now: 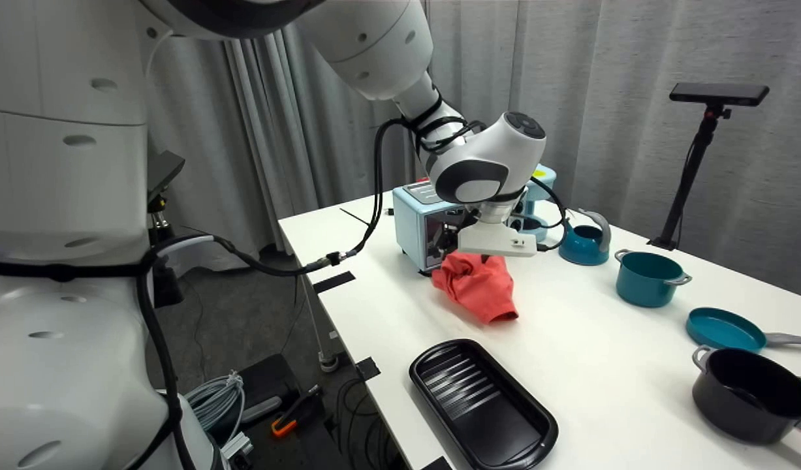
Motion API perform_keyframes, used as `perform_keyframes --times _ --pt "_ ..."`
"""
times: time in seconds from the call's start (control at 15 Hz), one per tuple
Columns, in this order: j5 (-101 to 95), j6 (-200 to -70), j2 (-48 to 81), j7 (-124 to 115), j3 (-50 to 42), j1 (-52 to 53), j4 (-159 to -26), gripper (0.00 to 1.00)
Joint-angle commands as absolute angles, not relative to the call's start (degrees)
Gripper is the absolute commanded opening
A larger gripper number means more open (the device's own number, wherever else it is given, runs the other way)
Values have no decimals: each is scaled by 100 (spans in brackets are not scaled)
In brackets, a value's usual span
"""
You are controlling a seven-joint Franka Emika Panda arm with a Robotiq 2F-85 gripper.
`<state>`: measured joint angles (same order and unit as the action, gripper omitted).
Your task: Fold the sweatshirt twice
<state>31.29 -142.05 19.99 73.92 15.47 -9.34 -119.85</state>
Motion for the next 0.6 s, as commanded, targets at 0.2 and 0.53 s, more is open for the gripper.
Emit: perform_keyframes --times 0.2,0.53 --pt "3772 -14974 2241 8114 1639 -817 -12021 100" --pt "4281 -16259 3078 8889 1938 -887 -11887 100"
